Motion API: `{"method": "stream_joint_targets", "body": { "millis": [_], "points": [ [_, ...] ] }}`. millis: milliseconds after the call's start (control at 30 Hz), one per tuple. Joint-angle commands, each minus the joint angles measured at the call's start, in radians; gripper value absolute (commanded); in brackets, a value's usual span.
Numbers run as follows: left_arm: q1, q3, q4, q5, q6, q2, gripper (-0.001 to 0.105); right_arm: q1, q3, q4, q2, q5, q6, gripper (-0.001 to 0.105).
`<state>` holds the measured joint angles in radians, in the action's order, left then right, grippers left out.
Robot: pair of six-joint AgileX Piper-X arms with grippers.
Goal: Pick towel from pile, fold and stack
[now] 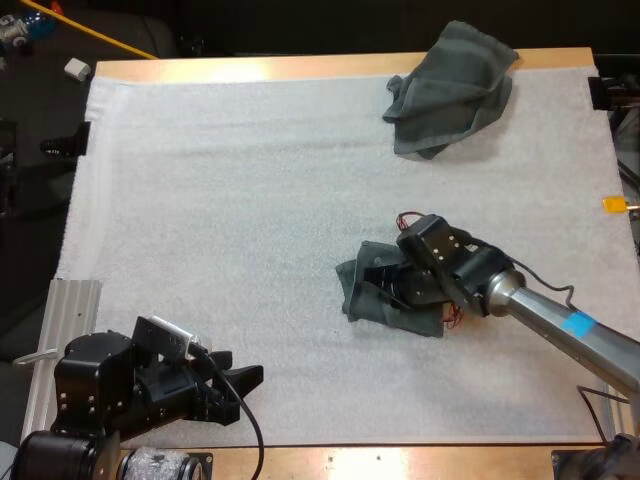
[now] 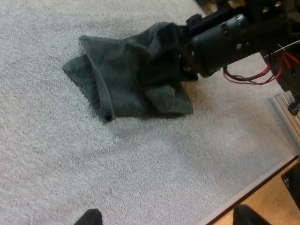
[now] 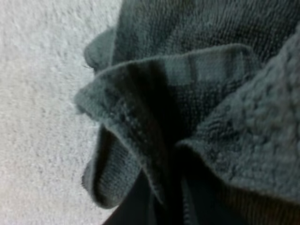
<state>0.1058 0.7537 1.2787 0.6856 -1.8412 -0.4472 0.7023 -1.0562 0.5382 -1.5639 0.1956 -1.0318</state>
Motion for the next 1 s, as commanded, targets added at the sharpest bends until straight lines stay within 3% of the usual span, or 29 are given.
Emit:
{"method": "stream_joint_targets", "body": {
  "millis": [0, 67, 167, 233, 300, 533, 767, 967],
  "points": [
    [0.002, 0.005, -0.002, 0.016, -0.002, 0.002, 0.055, 0.001, -0.006, -0.013, -0.03, 0.035, 0.007, 0.001],
    [0.003, 0.004, -0.003, 0.016, -0.001, 0.003, 0.055, 0.001, -0.007, -0.014, -0.038, 0.043, 0.002, 0.007],
    [0.004, 0.006, -0.002, 0.018, 0.0, 0.002, 0.055, 0.003, -0.005, -0.02, -0.041, 0.063, -0.002, 0.036],
    [0.003, 0.005, -0.004, 0.017, -0.001, 0.001, 0.055, 0.0, -0.009, -0.026, -0.038, 0.077, -0.017, 0.061],
    [0.003, 0.006, -0.005, 0.017, 0.001, 0.002, 0.055, 0.002, -0.008, -0.029, -0.027, 0.083, -0.035, 0.071],
    [0.003, 0.003, -0.007, 0.011, 0.0, 0.003, 0.056, 0.003, -0.011, -0.021, -0.008, 0.07, -0.049, 0.068],
    [0.002, 0.004, -0.006, 0.012, 0.004, 0.0, 0.056, 0.103, -0.016, -0.062, -0.045, 0.091, -0.003, 0.066],
    [0.003, 0.006, -0.003, 0.011, 0.002, 0.001, 0.056, 0.108, -0.013, -0.075, -0.077, 0.106, 0.003, 0.066]
  ]
}}
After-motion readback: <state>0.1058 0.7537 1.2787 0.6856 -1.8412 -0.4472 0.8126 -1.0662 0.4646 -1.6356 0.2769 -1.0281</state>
